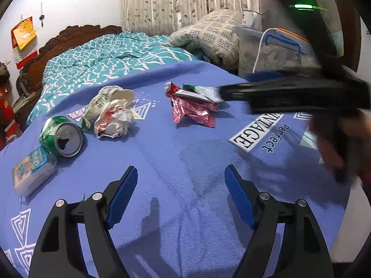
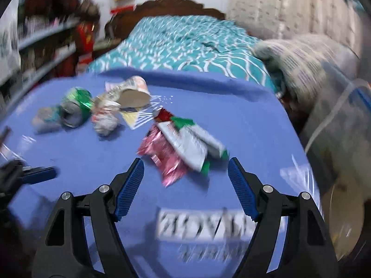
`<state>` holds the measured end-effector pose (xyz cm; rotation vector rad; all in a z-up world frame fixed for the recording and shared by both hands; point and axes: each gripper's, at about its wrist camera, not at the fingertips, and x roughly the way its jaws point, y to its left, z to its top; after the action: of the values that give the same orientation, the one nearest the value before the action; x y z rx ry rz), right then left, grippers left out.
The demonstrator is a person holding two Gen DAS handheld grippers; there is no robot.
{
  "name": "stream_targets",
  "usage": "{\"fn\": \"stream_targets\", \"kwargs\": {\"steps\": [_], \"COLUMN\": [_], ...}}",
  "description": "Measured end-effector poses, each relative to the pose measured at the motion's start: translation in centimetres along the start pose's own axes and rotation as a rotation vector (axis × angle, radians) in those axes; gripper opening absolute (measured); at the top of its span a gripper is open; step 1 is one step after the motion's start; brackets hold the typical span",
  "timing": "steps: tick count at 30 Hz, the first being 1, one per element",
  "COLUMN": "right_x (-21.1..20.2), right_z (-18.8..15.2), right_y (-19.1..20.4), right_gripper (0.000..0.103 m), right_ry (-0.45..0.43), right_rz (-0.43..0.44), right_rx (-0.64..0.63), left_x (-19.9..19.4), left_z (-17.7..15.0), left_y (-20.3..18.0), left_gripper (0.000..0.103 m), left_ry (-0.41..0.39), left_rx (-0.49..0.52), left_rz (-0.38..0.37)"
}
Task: Collect trash
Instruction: 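Grasp the green-and-white wrapper with the right tool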
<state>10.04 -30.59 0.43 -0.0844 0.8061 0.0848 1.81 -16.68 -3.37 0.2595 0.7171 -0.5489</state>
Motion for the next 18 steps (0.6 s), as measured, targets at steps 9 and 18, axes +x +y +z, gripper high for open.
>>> {"fn": "stream_targets", "kwargs": {"steps": [9, 18], "right_x": [3.7, -1.6], "right_z": [-1.6, -6.3], "right_y": [-6.1, -6.2], "right_gripper": [0.014, 0.017], "right_ry": [0.105, 0.082], "right_rz": [0.165, 0.131], "right_rx": [0.205, 0.244], "left_x": [3.6, 12.7], "left_z": [5.8, 9.6], "left_y": [1.9, 2.6], "left_gripper": [0.074, 0.062], "left_ry": [0.064, 0.174], "left_rx": [-0.125, -0.214], "left_rz": [-0.153, -0.171]}}
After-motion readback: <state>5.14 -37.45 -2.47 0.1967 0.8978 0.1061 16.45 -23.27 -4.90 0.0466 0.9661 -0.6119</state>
